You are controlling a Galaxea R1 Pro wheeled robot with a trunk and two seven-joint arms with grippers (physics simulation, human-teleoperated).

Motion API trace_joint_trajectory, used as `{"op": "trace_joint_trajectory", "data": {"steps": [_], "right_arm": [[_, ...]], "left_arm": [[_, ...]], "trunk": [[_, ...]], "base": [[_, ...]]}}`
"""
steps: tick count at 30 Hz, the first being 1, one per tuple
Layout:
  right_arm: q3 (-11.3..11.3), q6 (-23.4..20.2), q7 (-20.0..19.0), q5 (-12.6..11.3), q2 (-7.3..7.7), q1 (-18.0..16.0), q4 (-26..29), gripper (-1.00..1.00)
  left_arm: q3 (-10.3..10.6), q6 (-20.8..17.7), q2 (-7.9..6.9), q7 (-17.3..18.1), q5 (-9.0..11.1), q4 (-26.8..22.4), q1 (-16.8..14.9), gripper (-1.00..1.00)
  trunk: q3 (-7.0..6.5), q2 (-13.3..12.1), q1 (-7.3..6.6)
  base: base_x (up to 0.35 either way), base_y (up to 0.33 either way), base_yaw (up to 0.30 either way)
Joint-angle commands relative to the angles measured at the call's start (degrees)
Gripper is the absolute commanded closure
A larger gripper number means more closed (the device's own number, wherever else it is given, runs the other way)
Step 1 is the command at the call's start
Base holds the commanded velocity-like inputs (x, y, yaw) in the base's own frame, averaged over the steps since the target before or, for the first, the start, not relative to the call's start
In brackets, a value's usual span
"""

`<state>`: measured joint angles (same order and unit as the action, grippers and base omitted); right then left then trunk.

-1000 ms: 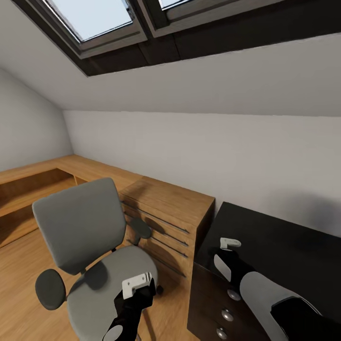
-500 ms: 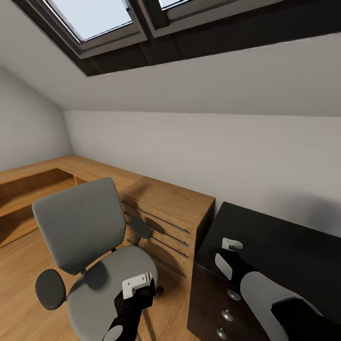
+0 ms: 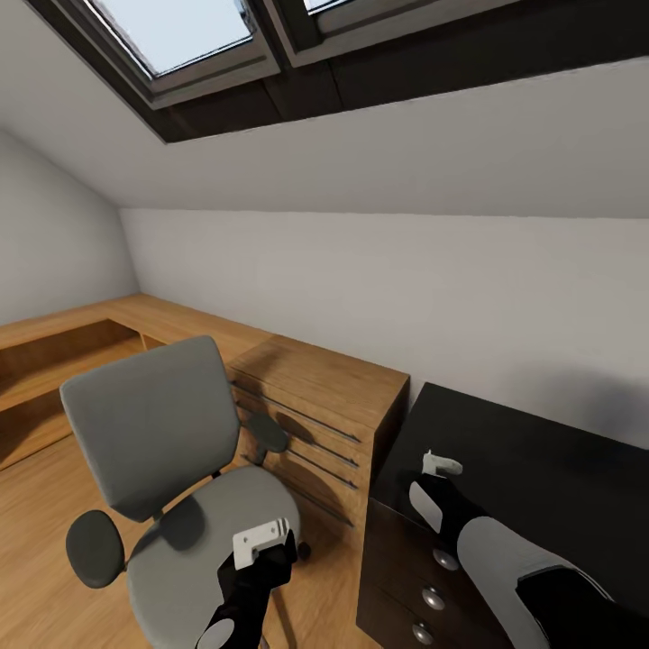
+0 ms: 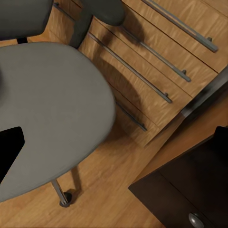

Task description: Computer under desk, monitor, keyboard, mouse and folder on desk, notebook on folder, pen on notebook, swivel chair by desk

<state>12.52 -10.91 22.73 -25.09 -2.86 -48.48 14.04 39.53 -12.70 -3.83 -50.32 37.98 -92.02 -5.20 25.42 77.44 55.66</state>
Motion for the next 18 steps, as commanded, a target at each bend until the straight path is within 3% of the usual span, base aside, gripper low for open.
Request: {"op": "trace_joint_trajectory", "data": {"steps": [1,8,14,18], "right_arm": [[0.48,-0.42,0.39,-0.30,0.02,-0.03,0.11,-1.00],[0.48,-0.42,0.39,-0.24,-0.04,-0.03,0.11,-1.00],[0.48,-0.42,0.39,-0.22,-0.04,-0.02,0.04,-1.00],[0.48,-0.42,0.39,-0.22,-0.04,-0.02,0.03,-1.00]], "left_arm": [[0.11,-0.30,-0.04,-0.39,0.16,-0.09,-0.07,-1.00],[0.11,-0.31,-0.03,-0.39,0.16,-0.09,-0.07,-1.00],[0.11,-0.31,-0.03,-0.39,0.16,-0.06,-0.07,-1.00],[0.09,-0.31,-0.03,-0.39,0.16,-0.05,-0.07,-1.00]], "trunk": [[0.07,0.04,0.00],[0.07,0.04,0.00],[1.14,2.45,1.32],[1.14,2.45,1.32]], "base": [[0.000,0.000,0.000],[0.000,0.000,0.000],[0.000,0.000,0.000],[0.000,0.000,0.000]]}}
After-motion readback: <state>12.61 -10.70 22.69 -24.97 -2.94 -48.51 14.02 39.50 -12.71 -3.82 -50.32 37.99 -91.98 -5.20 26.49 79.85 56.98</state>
